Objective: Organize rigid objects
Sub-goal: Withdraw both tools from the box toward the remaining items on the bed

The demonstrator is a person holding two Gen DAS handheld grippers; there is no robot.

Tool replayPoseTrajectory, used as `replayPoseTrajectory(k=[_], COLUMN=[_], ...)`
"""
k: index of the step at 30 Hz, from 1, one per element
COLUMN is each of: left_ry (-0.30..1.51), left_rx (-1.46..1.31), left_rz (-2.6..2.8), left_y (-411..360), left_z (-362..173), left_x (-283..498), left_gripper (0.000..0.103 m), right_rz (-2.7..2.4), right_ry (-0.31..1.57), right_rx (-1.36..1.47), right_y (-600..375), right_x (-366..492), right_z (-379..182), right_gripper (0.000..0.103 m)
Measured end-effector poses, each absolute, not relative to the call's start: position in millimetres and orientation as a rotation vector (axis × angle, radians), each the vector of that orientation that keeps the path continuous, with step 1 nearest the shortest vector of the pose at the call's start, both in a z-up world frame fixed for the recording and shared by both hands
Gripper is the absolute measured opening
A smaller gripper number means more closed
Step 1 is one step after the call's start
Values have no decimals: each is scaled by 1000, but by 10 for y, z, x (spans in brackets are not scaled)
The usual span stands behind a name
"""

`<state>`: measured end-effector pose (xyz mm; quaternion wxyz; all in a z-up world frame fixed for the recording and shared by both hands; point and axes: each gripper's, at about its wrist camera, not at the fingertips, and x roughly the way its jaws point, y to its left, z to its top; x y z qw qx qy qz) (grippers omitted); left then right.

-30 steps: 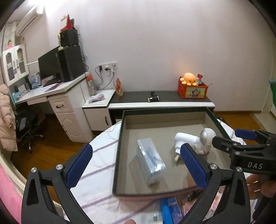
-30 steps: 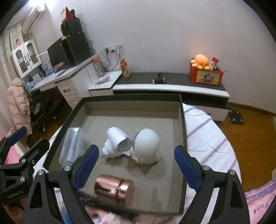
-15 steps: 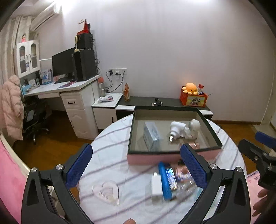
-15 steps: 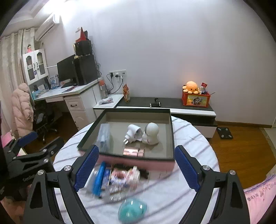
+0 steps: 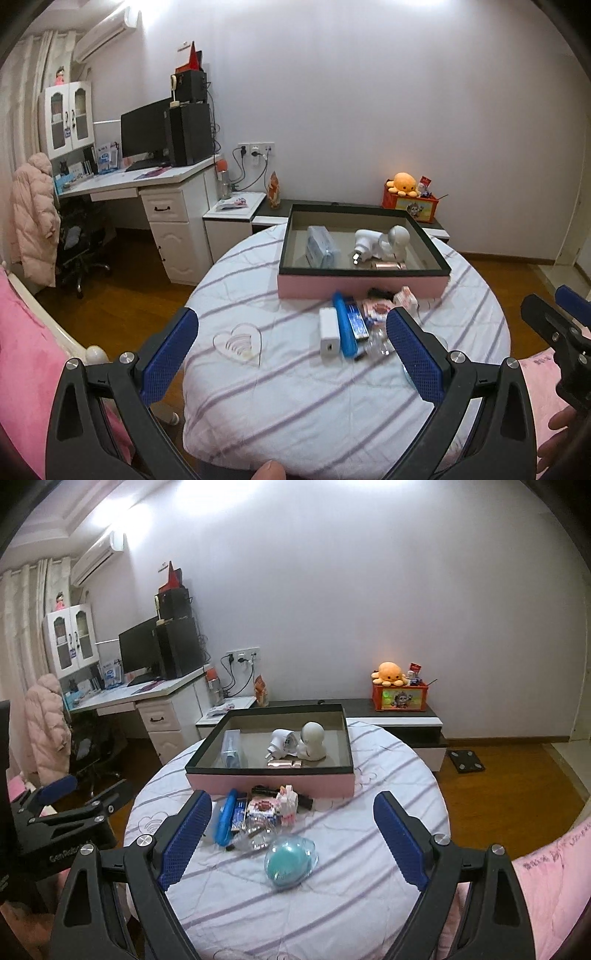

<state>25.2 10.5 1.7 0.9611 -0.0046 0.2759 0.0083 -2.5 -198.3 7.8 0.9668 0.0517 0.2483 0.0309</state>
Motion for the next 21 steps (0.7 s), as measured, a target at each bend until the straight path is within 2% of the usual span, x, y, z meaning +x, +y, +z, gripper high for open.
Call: replayPoseTrajectory(k=[21], left_ry=[555], left_rx=[-19], left_rz=[10], left_y=[82], left_z=[-71], left_x=[44], left_gripper=[103], right_rz=[81], right_ry=[519], right_rx=[81], right_y=[-1836], right_x=[-183], right_z=[-22], right_gripper=[91])
